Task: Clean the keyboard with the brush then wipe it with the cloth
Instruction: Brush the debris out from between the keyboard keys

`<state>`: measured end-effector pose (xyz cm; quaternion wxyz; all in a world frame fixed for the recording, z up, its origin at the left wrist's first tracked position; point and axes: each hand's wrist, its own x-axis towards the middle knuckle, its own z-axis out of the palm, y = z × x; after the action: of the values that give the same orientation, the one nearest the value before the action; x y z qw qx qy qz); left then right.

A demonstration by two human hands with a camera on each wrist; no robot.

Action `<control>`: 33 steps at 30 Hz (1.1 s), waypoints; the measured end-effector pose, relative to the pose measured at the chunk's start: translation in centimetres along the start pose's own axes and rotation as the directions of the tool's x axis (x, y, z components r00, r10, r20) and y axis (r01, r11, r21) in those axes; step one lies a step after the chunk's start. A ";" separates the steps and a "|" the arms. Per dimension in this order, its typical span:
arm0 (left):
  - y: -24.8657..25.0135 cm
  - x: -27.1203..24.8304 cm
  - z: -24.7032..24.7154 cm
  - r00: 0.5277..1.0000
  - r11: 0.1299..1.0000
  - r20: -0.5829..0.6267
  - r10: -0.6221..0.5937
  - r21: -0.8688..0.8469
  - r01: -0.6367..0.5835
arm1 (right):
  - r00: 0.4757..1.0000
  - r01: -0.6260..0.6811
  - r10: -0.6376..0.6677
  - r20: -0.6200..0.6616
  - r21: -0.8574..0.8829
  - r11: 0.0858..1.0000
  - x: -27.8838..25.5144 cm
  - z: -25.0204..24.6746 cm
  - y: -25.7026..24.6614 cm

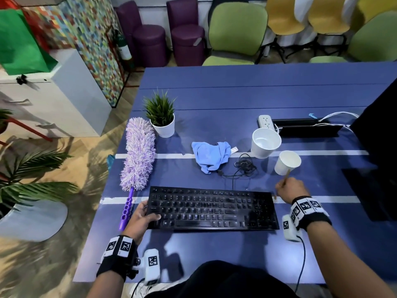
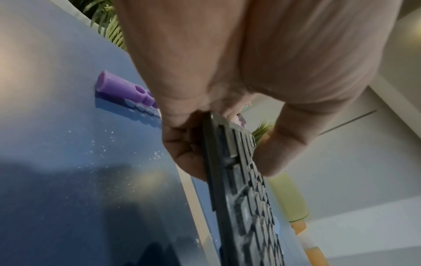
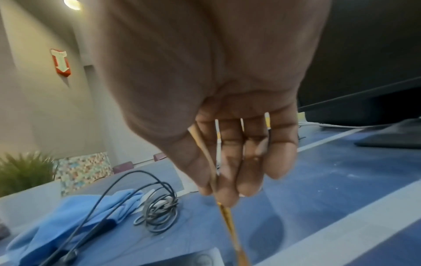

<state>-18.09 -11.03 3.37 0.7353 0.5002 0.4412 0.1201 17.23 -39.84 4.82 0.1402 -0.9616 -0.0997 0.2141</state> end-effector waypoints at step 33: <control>-1.0 0.5 0.3 0.999 0.997 0.016 0.050 0.057 -0.051 | 0.600 0.613 -0.750 0.280 0.442 0.655 -10.9 8.8 -26.0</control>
<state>-17.86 -11.37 2.30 0.7205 0.5329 0.4266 0.1222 0.22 -16.10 9.45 0.3298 -0.7395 -0.4586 0.3661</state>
